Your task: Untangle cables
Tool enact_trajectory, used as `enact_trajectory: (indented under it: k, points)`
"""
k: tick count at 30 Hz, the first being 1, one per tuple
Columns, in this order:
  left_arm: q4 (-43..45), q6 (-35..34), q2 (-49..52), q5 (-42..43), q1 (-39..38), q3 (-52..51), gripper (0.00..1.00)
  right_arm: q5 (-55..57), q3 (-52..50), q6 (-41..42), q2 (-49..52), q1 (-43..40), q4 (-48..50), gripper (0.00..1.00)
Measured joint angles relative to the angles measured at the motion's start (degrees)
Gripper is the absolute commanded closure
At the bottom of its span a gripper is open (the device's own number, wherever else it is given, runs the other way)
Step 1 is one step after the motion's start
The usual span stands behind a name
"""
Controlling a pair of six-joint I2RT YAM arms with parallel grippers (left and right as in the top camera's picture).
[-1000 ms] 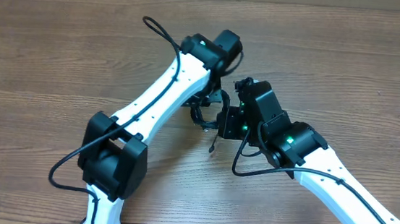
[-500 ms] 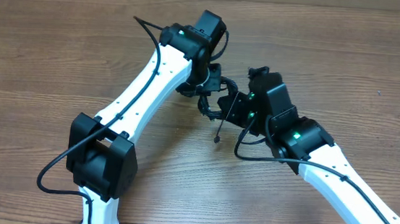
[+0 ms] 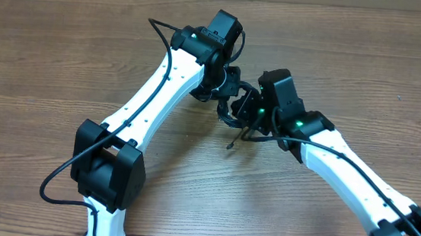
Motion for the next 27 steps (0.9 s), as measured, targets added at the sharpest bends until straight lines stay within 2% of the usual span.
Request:
enact_trajectory:
  k: [5, 7, 8, 10, 11, 12, 15, 19, 23, 27]
  points:
    - [0.8, 2.8, 0.0, 4.1, 0.0, 0.0, 0.96, 0.9, 0.0, 0.2, 0.7, 0.0, -0.4, 0.9]
    - [1.5, 4.3, 0.0, 7.0, 0.6, 0.0, 0.96, 1.4, 0.0, 0.4, 0.7, -0.3, -0.3, 0.79]
    - [1.7, 4.7, 0.0, 8.5, 1.0, 0.0, 0.96, 1.5, 0.1, 0.5, 0.7, -0.5, -0.4, 0.73]
    - [1.7, 5.5, 0.0, 11.0, 2.1, 0.0, 0.96, 1.1, 0.2, 0.5, 0.7, -1.5, -0.8, 0.44]
    - [1.5, 5.7, 0.0, 12.1, 2.7, 0.0, 0.96, 0.5, 0.4, 0.1, 0.7, -2.3, -1.2, 0.25]
    - [1.2, 5.9, 0.0, 13.3, 3.5, 0.0, 0.96, 0.0, 0.7, -0.7, 0.7, -2.8, -1.8, 0.16]
    - [1.2, 5.6, 0.0, 16.8, 5.6, 0.0, 0.96, -2.6, 1.7, -3.5, 0.7, -5.1, -5.4, 0.0]
    - [1.7, 2.9, 0.0, 16.7, 9.2, 0.1, 0.96, -6.7, 3.8, -7.8, -0.5, -9.2, -10.9, 0.0]
    - [2.7, 0.3, -0.1, 16.1, 14.7, 0.1, 0.96, -10.2, 3.9, -12.5, -3.0, -14.1, -12.0, 0.0]
    - [3.2, -0.7, -0.1, 15.7, 16.1, 0.1, 0.96, -11.3, 4.1, -17.1, -4.2, -14.2, -15.2, 0.0]
